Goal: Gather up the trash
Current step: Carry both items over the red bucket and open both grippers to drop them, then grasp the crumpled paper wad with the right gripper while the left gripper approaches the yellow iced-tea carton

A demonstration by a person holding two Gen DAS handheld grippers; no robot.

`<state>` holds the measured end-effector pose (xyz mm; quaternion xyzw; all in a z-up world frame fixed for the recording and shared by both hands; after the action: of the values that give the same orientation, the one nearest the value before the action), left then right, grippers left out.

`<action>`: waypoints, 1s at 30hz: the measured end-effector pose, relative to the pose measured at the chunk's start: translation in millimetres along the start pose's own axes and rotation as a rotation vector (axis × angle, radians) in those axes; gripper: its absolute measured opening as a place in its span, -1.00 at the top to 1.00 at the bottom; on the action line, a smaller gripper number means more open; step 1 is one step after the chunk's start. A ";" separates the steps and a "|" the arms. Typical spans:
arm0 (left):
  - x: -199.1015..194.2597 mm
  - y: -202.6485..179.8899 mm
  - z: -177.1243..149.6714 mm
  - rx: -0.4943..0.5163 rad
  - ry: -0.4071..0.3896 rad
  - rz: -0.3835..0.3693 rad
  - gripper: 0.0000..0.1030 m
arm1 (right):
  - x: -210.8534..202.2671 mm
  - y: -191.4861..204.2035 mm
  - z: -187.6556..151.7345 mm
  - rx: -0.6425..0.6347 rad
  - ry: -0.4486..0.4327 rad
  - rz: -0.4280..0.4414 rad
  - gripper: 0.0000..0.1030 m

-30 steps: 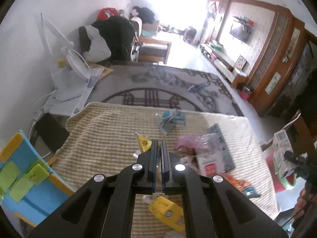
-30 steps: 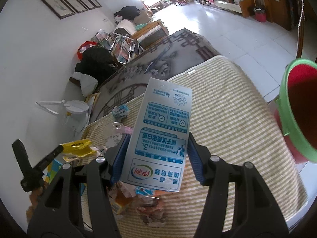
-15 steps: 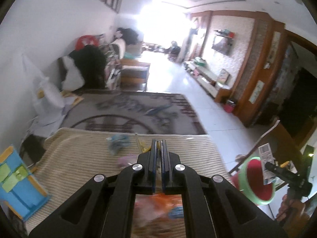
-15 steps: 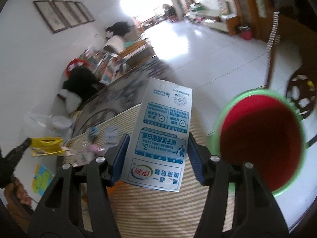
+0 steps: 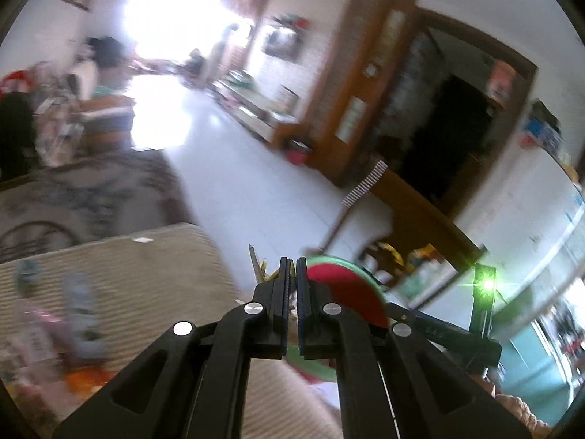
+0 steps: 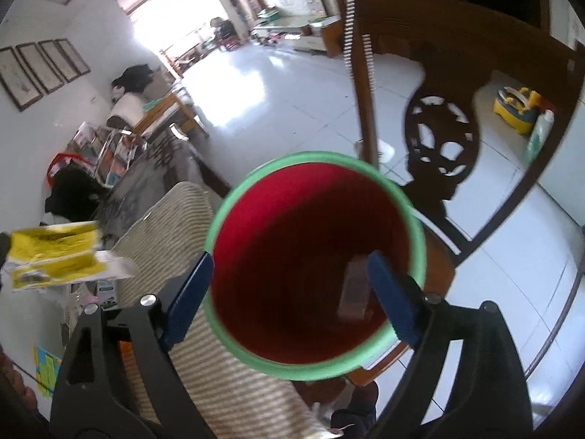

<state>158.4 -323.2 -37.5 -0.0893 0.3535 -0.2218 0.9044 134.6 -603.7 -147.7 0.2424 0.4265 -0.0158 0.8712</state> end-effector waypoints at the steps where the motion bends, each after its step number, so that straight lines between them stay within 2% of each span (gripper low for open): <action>1: 12.8 -9.5 -2.6 0.006 0.021 -0.025 0.99 | -5.4 -7.2 -0.3 0.012 -0.006 -0.002 -0.68; 5: 60.6 -36.9 -15.9 0.022 0.101 -0.097 0.99 | -22.6 -29.0 -3.5 0.037 -0.027 -0.033 -0.70; 8: 84.6 -52.6 -26.3 0.059 0.138 -0.106 0.96 | -30.4 -38.0 -5.6 0.052 -0.036 -0.048 -0.70; 10: 96.7 -56.0 -32.3 0.075 0.165 -0.082 0.46 | -34.3 -41.6 -6.4 0.057 -0.039 -0.051 -0.71; 11: 97.9 -53.6 -33.4 0.072 0.164 -0.073 -0.06 | -35.7 -42.2 -6.8 0.056 -0.041 -0.049 -0.71; 12: 94.3 -51.6 -33.6 0.063 0.146 -0.068 -0.14 | -36.9 -41.3 -7.0 0.053 -0.042 -0.047 -0.71; 16: 73.0 -44.2 -34.0 0.068 0.120 -0.043 -0.17 | -33.3 -27.9 -5.4 0.030 -0.041 -0.026 -0.71; 18: 57.5 -31.7 -32.2 0.063 0.099 -0.012 -0.32 | -27.5 -11.6 -4.2 0.005 -0.034 -0.002 -0.72; 20: 41.1 -17.4 -35.3 0.039 0.079 0.023 -0.38 | -20.9 7.5 -5.2 -0.030 -0.023 0.018 -0.72; 26: -6.8 38.2 -58.2 -0.037 0.066 0.138 -0.40 | 3.7 87.5 -23.4 -0.164 0.040 0.103 -0.75; 30: -50.3 91.9 -71.2 -0.120 0.033 0.229 -0.45 | 12.5 141.5 -44.9 -0.258 0.079 0.153 -0.75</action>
<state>108.3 -218.7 -88.9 -0.0988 0.3887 -0.0970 0.9109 142.7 -457.1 -122.5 0.1604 0.4394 0.1151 0.8763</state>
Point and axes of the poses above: each gripper's, at about its wrist camera, not at the fingertips, and x roughly the way its jaws point, y to its left, z to its top, the point moved 6 cm from there along x, roughly the way its jaws point, and after that the axes turned 1 degree about x, right-handed, at the moved point
